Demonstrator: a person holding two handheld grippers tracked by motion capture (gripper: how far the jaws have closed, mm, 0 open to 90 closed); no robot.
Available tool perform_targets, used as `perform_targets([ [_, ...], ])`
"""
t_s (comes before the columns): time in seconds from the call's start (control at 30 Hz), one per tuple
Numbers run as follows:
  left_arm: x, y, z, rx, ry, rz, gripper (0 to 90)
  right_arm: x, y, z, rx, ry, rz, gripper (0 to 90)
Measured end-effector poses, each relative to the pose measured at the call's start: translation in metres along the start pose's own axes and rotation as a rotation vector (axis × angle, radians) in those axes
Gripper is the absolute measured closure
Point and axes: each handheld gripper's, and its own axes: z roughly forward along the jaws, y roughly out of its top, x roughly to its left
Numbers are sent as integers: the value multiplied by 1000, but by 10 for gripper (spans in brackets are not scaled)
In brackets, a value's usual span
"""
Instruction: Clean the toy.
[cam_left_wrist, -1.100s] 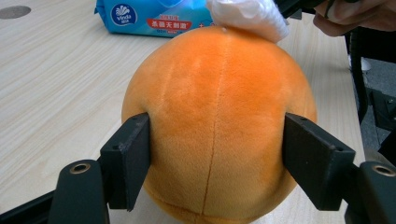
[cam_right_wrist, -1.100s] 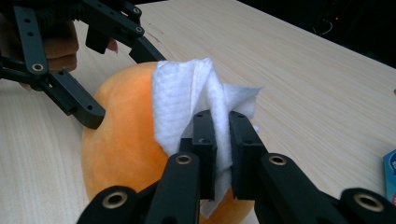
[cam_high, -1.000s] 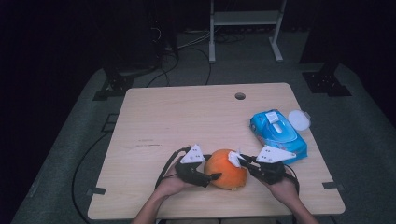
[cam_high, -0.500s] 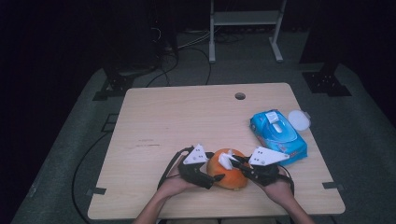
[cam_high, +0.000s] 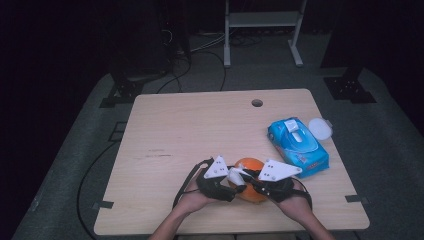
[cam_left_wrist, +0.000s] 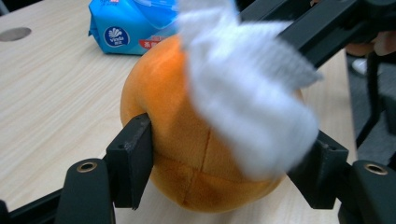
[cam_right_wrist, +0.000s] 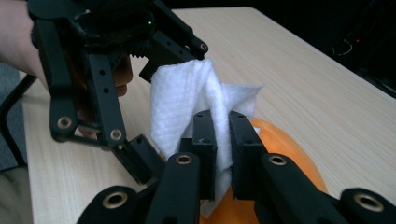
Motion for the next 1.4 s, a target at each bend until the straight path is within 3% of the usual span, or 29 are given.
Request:
perform_targets([
  [0.07,0,-2,0,-5,3,3,311,-3,1,0,8,-5,1,819],
  [0.17,-3,-5,5,14,25,46,315,-15,-5,-6,7,-35,37,819],
  [0.27,-4,-4,4,3,6,38,299,-24,-14,-13,7,-47,71,818],
  [0.33,-3,-3,4,-17,-27,15,272,-27,-19,-18,-6,-53,87,819],
  [0.4,-2,-3,3,-28,-46,2,258,-27,-20,-21,-9,-65,90,819],
  [0.5,-6,-1,4,-20,-21,17,280,-23,-17,-20,-6,-56,94,818],
  [0.63,-8,0,4,-4,-10,38,291,-10,-6,-10,-16,2,59,818],
  [0.73,-4,-4,3,3,-6,32,314,-5,-3,-4,-7,-6,26,818],
  [0.83,-1,-10,3,13,-6,17,320,-13,-8,-9,-16,-35,52,818],
  [0.93,2,-14,3,15,-19,3,321,-24,-21,-16,-22,-39,119,818],
  [1.1,3,-15,1,33,-22,5,314,-29,-32,-24,-23,-70,138,818],
  [1.2,7,-13,-2,26,-46,-13,240,-30,-36,-24,-20,-70,152,818],
  [1.23,8,-10,-4,18,-49,-20,203,-29,-37,-24,-20,-72,153,818],
  [1.3,8,-5,-9,-42,-55,-29,167,-27,-35,-21,-31,-57,156,818],
  [1.37,5,-1,-10,-61,-58,-7,167,-22,-32,-15,-38,-36,150,818],
  [1.4,3,-2,-8,-24,-34,21,176,-20,-30,-11,-40,-23,145,818],
])
